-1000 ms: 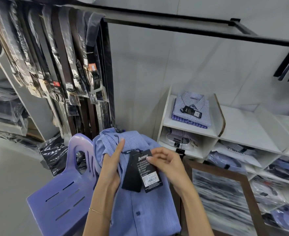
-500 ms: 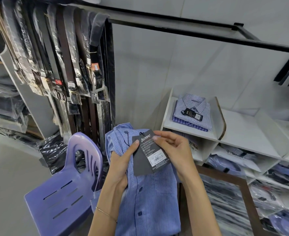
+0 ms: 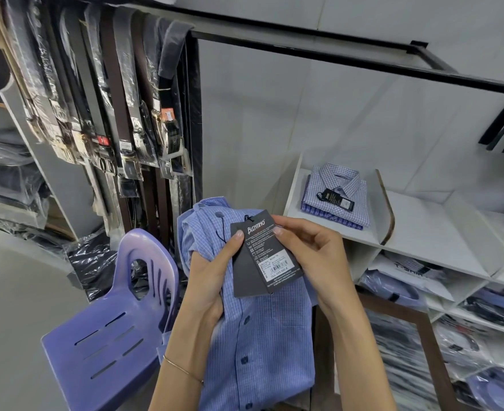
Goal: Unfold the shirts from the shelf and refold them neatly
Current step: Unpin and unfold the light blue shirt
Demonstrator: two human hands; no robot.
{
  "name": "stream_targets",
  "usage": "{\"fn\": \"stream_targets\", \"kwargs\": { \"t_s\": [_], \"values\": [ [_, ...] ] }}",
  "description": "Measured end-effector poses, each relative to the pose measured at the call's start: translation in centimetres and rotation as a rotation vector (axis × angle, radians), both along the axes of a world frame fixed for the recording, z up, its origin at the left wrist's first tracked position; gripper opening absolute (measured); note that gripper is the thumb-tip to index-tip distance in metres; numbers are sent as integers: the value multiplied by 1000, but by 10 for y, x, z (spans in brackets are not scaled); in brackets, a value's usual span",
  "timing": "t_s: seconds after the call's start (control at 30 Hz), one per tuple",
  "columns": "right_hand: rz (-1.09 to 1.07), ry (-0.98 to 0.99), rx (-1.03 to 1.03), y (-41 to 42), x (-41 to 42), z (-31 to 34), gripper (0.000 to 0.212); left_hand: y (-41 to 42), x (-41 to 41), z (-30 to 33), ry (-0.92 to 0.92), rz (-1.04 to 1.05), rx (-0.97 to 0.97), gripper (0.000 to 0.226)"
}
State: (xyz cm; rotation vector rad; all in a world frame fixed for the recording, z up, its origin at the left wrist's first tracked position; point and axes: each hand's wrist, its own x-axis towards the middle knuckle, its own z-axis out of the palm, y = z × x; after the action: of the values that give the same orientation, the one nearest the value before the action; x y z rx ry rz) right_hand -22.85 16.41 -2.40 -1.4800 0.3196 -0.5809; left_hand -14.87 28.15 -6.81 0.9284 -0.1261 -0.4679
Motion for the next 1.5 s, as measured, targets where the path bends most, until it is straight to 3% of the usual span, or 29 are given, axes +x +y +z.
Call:
{"fn": "stream_targets", "kwargs": {
  "t_s": [0.4,0.53,0.57,0.67,0.73,0.87,0.93,1.27,1.4,1.5],
  "values": [
    [-43,17,21,-1,5,-13,21,5,0,11,-137,116,139,23],
    [-192,46,-415,2,6,-17,23,3,-2,12,-150,155,188,31],
    [-171,94,-522,3,5,-17,33,2,-3,13,-157,162,202,31],
    [1,245,-648,5,1,-17,66,2,-3,14,-187,164,222,27],
    [58,283,-669,3,-1,-20,66,4,-3,13,-210,155,247,26],
    [88,228,-486,-5,-5,-20,34,6,-2,13,-231,175,297,28],
    [90,241,-332,-9,-6,-19,36,8,0,13,-229,203,343,16],
    [197,285,237,-12,-11,-30,37,19,7,13,-223,66,516,17],
    [214,286,241,-14,-11,-33,39,22,9,12,-209,38,535,15],
    [178,313,63,-15,-10,-34,36,18,6,13,-192,83,566,22]
  ]
}}
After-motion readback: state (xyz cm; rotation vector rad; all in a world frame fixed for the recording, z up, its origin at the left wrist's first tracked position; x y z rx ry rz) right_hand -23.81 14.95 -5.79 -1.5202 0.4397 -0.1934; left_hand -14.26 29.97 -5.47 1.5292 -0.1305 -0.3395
